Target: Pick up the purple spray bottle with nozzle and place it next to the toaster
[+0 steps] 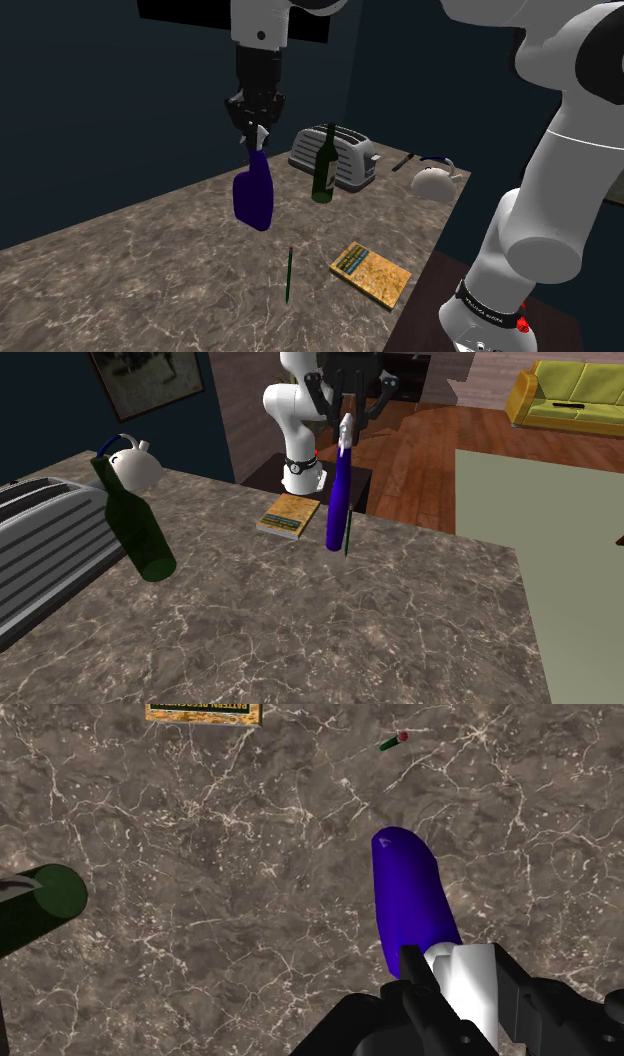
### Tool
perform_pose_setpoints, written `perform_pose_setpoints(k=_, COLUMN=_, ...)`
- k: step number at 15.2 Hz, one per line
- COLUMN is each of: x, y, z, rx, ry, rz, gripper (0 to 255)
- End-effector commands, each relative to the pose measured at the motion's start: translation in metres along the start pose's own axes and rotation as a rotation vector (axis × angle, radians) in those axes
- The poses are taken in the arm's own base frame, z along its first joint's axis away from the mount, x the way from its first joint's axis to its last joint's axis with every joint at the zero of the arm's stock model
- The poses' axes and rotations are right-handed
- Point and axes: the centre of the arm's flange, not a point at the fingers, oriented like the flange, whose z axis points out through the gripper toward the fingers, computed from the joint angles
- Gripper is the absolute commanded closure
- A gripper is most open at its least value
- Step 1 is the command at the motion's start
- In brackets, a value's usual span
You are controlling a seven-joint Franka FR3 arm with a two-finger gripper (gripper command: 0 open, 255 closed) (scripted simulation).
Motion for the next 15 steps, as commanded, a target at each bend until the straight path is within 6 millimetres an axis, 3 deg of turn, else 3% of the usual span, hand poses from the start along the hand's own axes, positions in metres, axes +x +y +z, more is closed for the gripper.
perform_pose_setpoints(k=1, x=0.001, y=0.001, z=-0.012, rx=0.0, ry=0.0, rz=0.0, gripper=255)
perform_pose_setpoints(k=15, x=0.004, y=0.001, z=-0.086, rx=0.0, ry=0.0, rz=0.0, gripper=255)
